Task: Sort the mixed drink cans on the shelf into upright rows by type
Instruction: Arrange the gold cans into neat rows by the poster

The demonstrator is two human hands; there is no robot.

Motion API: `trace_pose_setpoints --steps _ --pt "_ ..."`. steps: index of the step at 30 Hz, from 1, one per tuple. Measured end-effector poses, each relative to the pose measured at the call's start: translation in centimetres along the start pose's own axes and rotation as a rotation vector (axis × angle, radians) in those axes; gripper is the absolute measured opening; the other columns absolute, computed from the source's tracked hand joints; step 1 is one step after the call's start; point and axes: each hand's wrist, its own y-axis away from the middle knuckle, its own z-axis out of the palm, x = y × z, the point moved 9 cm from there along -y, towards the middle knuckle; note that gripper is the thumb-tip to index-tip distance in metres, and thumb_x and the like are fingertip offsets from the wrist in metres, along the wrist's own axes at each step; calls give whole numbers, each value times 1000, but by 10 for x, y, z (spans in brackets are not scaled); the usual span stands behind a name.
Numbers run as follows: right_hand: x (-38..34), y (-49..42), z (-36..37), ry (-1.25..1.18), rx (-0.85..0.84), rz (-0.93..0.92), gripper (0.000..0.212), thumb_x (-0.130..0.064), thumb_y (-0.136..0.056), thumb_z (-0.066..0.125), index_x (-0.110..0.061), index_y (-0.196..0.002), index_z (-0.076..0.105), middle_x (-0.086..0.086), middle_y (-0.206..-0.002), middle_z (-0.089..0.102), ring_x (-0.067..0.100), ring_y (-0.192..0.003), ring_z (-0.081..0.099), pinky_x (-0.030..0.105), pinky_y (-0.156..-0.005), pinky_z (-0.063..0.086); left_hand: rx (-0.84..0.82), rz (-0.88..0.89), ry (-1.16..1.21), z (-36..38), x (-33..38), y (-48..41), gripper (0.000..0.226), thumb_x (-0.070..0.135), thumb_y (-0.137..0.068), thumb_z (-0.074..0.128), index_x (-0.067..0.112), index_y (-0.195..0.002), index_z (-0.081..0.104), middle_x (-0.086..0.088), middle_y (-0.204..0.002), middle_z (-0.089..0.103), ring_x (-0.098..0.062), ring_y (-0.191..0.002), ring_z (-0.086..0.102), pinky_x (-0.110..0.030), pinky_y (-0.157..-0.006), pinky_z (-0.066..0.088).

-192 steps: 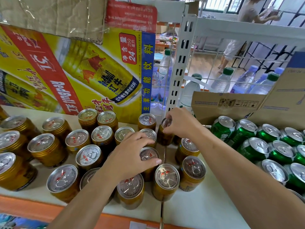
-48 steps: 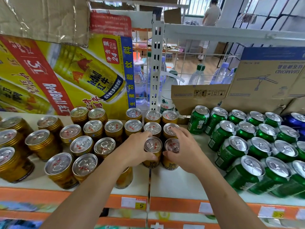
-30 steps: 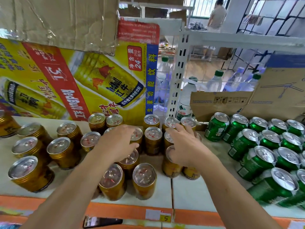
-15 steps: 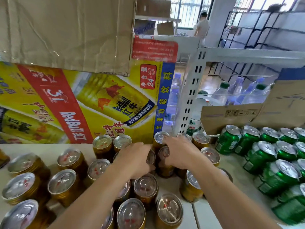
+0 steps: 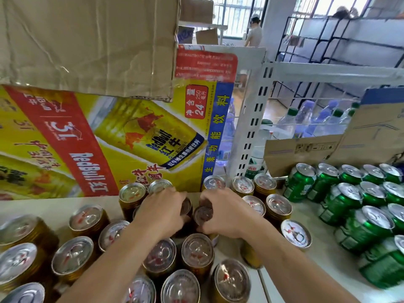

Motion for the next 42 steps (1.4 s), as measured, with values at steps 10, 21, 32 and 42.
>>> trace_pose_setpoints --steps 10,21,32,42 --pt "49 -23 -43 -62 203 105 18 -29 -88 63 -18 -103 62 -1 -102 62 19 -95 59 31 -75 47 -71 122 247 11 28 4 65 61 -82 59 31 -137 45 5 -131 47 -16 -130 31 -36 -106 31" --pt "62 -62 -27 59 43 26 54 -33 -72 75 -15 -121 59 6 -115 64 25 -99 61 37 -82 53 -24 4 7 14 37 -10 57 66 -69 60 21 -103 60 8 -99 49 -17 -112 43 -42 -107 28" --pt "62 -60 -34 -11 16 -61 59 -22 -77 73 -15 -132 54 6 -128 58 22 -110 56 30 -85 47 -31 15 209 25 29 -12 97 82 -44 36 22 -116 58 6 -119 52 -13 -121 35 -28 -99 29" --pt "62 -57 -35 25 3 -87 59 -27 -78 76 -13 -131 54 5 -125 58 18 -102 54 28 -81 45 66 27 280 24 30 -5 95 83 -49 37 23 -119 58 9 -124 52 -10 -126 34 -35 -112 20"
